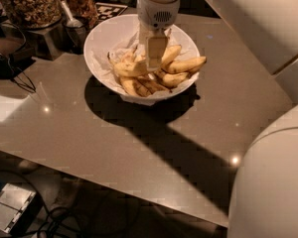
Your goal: Pick banana from white bowl
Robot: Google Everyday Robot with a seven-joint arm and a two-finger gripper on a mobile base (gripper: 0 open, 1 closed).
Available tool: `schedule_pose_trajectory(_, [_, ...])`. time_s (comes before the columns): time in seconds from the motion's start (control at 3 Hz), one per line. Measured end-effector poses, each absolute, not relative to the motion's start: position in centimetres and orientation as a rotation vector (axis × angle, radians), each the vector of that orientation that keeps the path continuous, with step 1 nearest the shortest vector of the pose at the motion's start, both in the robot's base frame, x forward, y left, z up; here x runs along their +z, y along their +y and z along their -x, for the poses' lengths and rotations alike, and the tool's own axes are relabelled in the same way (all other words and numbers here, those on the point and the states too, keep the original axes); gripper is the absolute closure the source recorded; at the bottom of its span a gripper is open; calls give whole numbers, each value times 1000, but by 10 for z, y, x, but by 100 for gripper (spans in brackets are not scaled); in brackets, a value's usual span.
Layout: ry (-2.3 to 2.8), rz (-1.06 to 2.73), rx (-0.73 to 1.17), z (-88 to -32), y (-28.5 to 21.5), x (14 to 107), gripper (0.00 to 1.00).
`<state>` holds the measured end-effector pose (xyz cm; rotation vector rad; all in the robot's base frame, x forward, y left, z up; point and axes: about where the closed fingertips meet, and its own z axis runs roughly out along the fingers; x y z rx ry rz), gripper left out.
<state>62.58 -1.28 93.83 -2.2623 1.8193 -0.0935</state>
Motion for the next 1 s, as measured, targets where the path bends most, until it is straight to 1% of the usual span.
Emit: schedule_pose_trajectory(1.0, [1843, 2327, -113, -640, -14, 903, 38])
